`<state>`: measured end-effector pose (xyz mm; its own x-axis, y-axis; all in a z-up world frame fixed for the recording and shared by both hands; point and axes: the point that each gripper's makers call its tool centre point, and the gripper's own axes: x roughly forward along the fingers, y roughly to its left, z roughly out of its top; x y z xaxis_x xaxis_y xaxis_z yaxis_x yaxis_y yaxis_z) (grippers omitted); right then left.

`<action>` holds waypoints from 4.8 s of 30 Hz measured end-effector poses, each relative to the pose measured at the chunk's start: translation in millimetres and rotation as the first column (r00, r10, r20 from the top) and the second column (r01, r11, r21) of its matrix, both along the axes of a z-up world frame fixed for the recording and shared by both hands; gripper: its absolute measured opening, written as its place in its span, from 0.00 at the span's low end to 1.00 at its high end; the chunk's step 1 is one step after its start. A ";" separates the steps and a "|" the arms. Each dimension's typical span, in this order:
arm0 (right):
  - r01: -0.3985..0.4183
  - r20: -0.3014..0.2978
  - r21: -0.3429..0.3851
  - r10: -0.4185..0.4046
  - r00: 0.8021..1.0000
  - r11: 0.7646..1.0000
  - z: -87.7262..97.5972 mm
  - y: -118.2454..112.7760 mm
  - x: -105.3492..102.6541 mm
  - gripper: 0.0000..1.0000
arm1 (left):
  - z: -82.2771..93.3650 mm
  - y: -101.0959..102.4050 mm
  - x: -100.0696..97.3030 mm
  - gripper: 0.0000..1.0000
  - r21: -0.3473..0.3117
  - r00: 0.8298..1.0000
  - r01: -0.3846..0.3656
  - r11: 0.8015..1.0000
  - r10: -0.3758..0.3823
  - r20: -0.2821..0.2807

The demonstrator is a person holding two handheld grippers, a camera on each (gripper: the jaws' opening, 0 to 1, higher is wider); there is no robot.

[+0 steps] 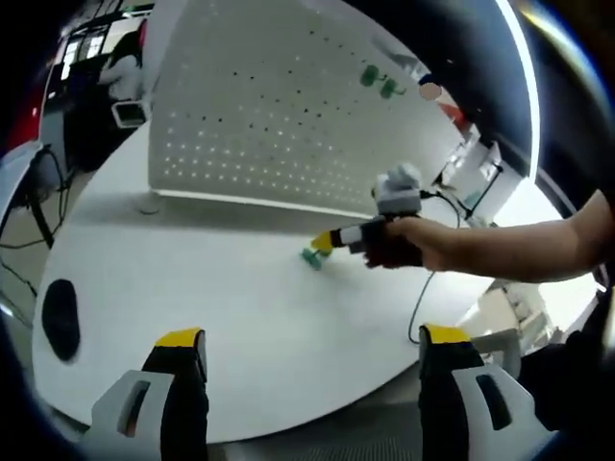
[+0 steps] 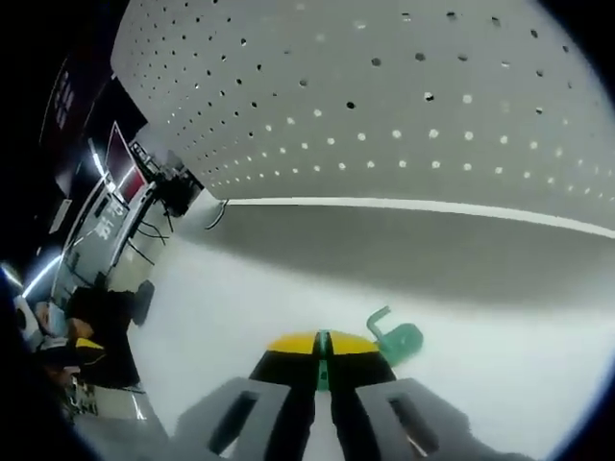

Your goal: Insert the hook assembly into the mounting plate slot until the hook locks in place.

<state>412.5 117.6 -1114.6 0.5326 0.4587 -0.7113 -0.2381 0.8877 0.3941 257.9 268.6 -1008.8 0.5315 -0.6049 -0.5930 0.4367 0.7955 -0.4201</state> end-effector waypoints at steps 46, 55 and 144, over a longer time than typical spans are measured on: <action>0.024 0.351 0.165 -0.082 0.933 0.986 159.3 6.5 -52.3 0.00 | 66.8 -34.7 1.2 0.90 0.014 0.982 0.053 0.998 -0.055 0.180; -0.021 0.440 0.256 -0.097 0.893 0.966 212.8 26.9 -73.9 0.00 | 75.8 -43.3 11.6 0.87 -0.006 0.983 0.033 0.999 -0.031 0.182; -0.235 0.594 0.335 -0.010 0.805 0.912 276.7 71.8 -145.8 0.11 | 128.2 -62.0 24.1 0.01 -0.060 0.940 0.060 0.996 -0.036 0.340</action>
